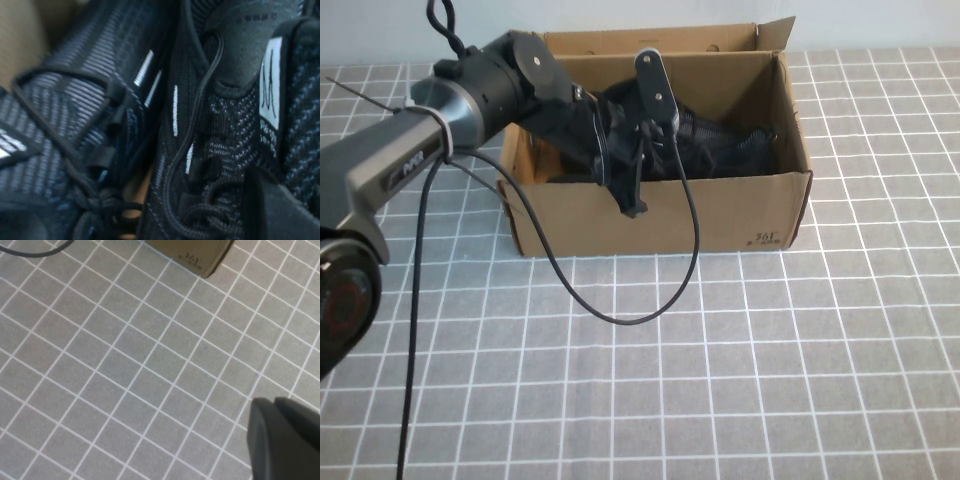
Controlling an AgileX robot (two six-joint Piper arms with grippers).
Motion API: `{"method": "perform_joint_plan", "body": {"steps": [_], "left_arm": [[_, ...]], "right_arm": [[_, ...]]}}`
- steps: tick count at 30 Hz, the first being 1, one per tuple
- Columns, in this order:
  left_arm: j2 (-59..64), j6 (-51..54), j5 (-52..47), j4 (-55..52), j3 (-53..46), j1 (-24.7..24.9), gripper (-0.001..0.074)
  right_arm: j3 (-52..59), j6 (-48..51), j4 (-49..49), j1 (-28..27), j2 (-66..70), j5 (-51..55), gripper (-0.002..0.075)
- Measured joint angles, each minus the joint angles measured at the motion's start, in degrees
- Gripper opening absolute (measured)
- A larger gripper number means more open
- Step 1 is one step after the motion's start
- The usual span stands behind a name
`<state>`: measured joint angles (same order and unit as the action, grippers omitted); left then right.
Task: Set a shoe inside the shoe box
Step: Place the shoe in the shoe box
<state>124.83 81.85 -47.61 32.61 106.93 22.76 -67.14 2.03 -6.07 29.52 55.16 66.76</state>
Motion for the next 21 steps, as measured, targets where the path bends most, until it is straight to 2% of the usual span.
{"method": "perform_joint_plan", "body": {"steps": [14, 16, 21], "left_arm": [[0.8, 2.2, -0.3, 2.6, 0.2, 0.0, 0.0034], [0.8, 2.2, -0.5, 2.8, 0.2, 0.0, 0.0083], [-0.5, -0.8, -0.6, 3.0, 0.2, 0.0, 0.033]], "right_arm": [[0.0, 0.0, -0.2, 0.0, 0.0, -0.5, -0.0016], [0.0, 0.0, -0.2, 0.0, 0.0, -0.5, -0.0016], [0.0, 0.0, -0.2, 0.0, 0.0, -0.5, -0.0016]]}}
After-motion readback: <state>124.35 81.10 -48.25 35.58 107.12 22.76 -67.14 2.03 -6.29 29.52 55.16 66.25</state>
